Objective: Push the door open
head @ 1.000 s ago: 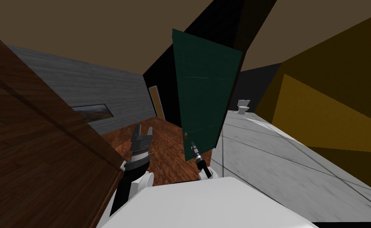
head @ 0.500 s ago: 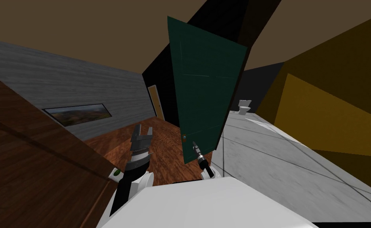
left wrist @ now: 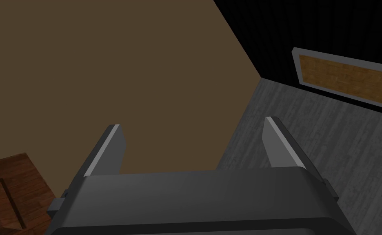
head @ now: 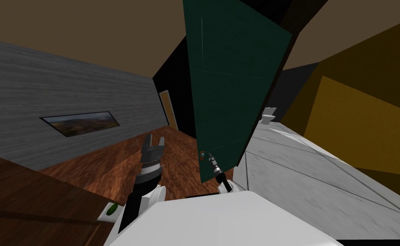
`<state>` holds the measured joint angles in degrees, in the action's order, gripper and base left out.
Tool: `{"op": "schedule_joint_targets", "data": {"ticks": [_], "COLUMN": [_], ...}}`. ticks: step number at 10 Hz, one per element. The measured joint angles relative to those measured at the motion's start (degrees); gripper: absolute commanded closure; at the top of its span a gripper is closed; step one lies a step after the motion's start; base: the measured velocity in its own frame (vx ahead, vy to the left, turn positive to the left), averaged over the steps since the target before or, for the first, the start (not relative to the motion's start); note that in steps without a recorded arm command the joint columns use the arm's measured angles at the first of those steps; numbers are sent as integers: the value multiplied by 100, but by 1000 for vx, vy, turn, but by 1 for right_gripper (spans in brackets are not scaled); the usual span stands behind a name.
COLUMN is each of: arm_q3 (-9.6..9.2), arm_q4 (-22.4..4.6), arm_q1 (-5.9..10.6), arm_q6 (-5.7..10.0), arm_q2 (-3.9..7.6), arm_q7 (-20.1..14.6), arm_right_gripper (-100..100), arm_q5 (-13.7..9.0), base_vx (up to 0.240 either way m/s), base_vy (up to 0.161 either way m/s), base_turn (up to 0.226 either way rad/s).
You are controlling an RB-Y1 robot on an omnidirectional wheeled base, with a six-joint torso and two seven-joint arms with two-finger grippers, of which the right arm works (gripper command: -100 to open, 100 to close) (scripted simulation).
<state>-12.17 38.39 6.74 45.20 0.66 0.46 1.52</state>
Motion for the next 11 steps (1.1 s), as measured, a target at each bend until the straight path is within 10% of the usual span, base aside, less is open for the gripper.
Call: {"op": "schedule_joint_targets", "data": {"ticks": [3, 4, 9, 10, 11], "arm_q3": [24, 27, 26, 25, 70], "arm_q4": [105, 100, 106, 105, -57], "arm_q1": [-100, -101, -100, -100, 29], "arm_q6": [-2, 6, -3, -2, 36], "arm_q2": [-208, -217, -206, -207, -127], "arm_q7": [23, 26, 23, 23, 89], "arm_right_gripper": [-100, 100, 100, -100, -100], "arm_q5": [-4, -5, -5, -5, -130], "base_vx": [109, -7, -7, -87, -128], "base_vy": [114, -9, -14, -72, -107], "base_turn": [-13, 15, 1, 160, 119]}}
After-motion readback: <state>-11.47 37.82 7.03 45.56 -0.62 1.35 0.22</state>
